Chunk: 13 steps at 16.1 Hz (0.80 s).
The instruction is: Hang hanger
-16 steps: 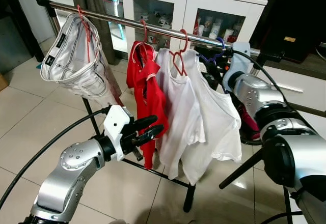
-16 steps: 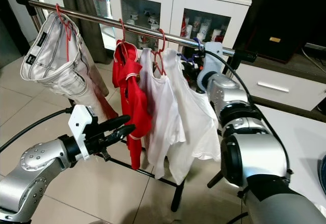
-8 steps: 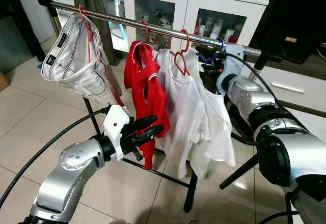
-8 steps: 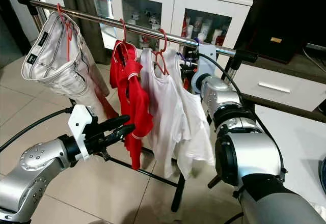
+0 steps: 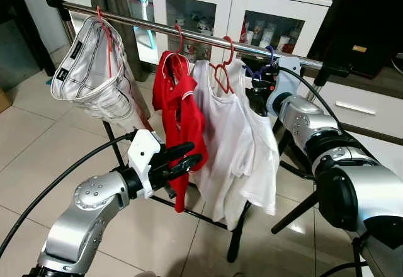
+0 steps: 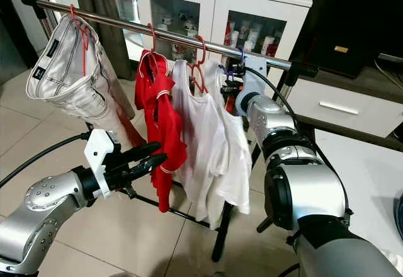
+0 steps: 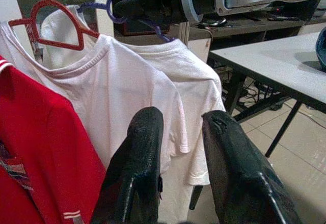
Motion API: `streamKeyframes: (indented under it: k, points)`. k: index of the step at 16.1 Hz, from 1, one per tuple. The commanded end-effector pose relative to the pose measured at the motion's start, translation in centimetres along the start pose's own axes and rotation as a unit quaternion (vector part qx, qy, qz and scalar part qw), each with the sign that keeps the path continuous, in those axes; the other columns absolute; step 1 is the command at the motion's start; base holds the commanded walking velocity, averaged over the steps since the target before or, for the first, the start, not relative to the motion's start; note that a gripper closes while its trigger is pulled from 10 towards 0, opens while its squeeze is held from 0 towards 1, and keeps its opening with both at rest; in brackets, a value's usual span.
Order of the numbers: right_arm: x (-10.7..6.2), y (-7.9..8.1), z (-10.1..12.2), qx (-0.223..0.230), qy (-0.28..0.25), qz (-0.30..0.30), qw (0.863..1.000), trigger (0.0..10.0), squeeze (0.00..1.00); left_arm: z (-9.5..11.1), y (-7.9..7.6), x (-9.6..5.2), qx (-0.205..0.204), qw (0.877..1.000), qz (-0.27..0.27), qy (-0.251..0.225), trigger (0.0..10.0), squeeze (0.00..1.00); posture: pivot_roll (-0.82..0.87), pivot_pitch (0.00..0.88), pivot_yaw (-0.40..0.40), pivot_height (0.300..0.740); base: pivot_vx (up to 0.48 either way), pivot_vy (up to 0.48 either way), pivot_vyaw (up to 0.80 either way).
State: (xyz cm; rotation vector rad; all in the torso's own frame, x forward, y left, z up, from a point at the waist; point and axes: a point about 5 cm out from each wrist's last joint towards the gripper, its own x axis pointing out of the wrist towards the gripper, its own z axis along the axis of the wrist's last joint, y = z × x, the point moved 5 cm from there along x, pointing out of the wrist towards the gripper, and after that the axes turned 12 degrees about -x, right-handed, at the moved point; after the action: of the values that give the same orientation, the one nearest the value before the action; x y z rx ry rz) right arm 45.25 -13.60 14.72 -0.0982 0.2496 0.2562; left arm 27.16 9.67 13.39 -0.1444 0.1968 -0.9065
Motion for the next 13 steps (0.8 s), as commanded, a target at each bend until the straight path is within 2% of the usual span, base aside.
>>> streamKeyframes:
  k: [1,4,6,9,13]
  points:
    - [0.1,0.3,0.1,-0.002,0.001,0.001,1.000,0.0,0.00,0.7,-0.1,0.2,0.014,1.000,-0.002,-0.006,10.0,0.00,0.05,0.000,-0.047,0.740,0.000,0.000,0.00]
    - [0.1,0.2,0.1,0.001,-0.003,-0.003,1.000,0.0,0.00,0.8,0.1,0.3,0.016,1.000,0.004,-0.010,10.0,0.00,0.05,0.000,-0.052,0.740,0.000,0.000,0.00]
    - [0.1,-0.1,0.8,0.010,-0.024,-0.009,1.000,0.0,0.00,0.8,0.4,0.3,0.018,1.000,0.020,-0.015,10.0,0.00,0.05,0.000,-0.054,0.740,0.000,0.000,0.00]
    - [-0.4,-1.5,2.6,0.025,-0.077,-0.026,0.996,0.0,0.00,0.7,1.8,0.5,0.023,0.996,0.078,-0.026,10.0,0.00,0.04,0.000,-0.051,0.740,0.000,0.000,0.00]
    - [-1.2,-2.1,2.9,0.003,-0.111,-0.023,0.994,0.0,0.00,0.7,2.1,0.6,0.027,0.996,0.085,-0.029,10.0,0.00,0.02,0.000,-0.041,0.740,0.000,0.000,0.00]
